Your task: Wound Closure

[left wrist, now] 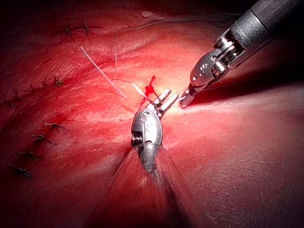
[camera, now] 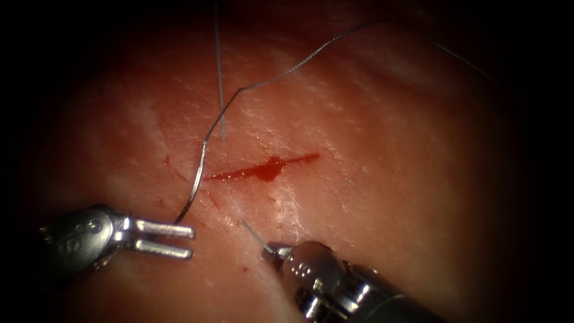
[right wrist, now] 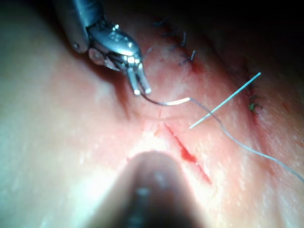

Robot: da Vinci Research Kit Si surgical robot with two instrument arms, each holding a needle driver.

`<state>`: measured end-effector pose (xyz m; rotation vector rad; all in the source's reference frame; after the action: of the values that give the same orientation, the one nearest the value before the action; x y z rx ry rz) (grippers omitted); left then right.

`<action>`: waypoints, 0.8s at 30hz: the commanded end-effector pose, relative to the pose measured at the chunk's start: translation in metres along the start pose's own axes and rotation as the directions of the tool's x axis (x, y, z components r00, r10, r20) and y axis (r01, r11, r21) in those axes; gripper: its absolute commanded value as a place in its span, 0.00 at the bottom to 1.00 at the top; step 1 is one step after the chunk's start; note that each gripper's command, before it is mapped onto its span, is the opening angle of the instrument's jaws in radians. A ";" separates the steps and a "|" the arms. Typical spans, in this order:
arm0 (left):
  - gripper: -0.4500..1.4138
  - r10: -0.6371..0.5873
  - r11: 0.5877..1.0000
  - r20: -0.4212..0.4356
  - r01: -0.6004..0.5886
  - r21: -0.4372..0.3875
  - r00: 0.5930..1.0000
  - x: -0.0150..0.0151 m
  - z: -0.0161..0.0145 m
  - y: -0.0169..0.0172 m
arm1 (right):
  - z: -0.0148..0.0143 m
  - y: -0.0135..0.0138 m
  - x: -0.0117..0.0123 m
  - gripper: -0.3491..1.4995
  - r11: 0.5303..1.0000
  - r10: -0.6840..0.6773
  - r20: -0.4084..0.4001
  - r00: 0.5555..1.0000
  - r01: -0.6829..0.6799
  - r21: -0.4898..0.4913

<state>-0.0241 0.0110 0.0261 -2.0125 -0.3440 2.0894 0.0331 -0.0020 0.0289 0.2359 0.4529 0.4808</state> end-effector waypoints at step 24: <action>0.00 -0.009 1.000 0.013 0.009 0.003 1.000 -0.0009 0.0016 -0.0003 | -0.0003 -0.0009 -0.0020 0.98 0.999 -0.047 -0.166 0.985 0.042 -0.031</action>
<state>-0.0255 0.0110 0.0265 -1.9868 -0.3510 2.0954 0.0313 -0.0041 0.0288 0.1593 0.6161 0.4669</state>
